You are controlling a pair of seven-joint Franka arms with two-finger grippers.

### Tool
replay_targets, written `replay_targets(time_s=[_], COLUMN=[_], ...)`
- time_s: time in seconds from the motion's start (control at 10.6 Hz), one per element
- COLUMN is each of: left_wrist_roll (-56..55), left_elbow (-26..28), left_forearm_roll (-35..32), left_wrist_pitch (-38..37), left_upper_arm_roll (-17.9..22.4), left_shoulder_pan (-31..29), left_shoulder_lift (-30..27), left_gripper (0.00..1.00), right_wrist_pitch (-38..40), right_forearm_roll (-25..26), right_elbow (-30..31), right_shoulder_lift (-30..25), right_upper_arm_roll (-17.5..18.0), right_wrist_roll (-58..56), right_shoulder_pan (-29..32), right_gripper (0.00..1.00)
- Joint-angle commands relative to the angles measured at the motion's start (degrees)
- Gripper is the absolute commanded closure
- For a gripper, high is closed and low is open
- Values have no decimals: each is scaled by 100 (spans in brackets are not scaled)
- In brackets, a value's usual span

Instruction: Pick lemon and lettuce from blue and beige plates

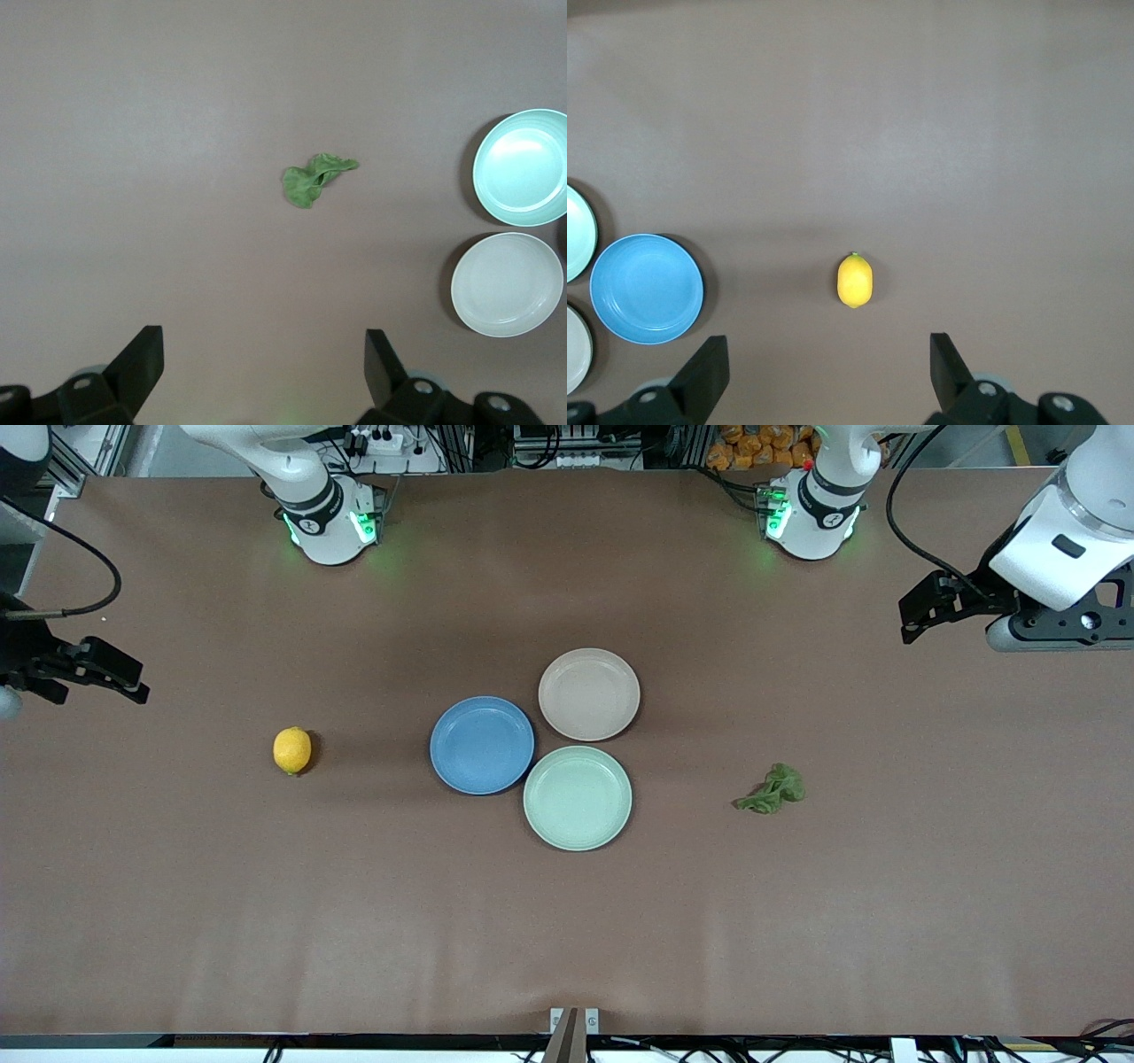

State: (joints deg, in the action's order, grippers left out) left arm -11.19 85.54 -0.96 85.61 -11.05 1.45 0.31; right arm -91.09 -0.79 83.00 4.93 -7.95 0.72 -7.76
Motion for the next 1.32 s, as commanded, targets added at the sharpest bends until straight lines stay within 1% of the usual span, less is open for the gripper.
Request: replay_targets(time_s=[0.0, 0.19, 0.85, 1.22], left_wrist_roll=[152, 152, 152, 152], left_elbow=[-63, -63, -63, -63], left_forearm_roll=[87, 96, 123, 123], left_wrist_pitch=[-97, -97, -106, -97], left_upper_arm_roll=[-11, -11, -20, -29], left_shoulder_pan=[-22, -22, -22, -13], left_shoulder_lift=[-22, -22, -22, -22], left_gripper=[0, 0, 0, 0], right_wrist_pitch=[100, 249, 417, 803], right_forearm_roll=[-26, -9, 9, 0], right_elbow=[-152, -170, -143, -99], right_shoulder_lift=[-44, -97, -97, -53], right_upper_arm_roll=[-101, -93, -93, -93], right_wrist_roll=[-11, 7, -20, -2], right_shoulder_pan=[-33, -33, -24, -24], right_gripper=[0, 0, 0, 0])
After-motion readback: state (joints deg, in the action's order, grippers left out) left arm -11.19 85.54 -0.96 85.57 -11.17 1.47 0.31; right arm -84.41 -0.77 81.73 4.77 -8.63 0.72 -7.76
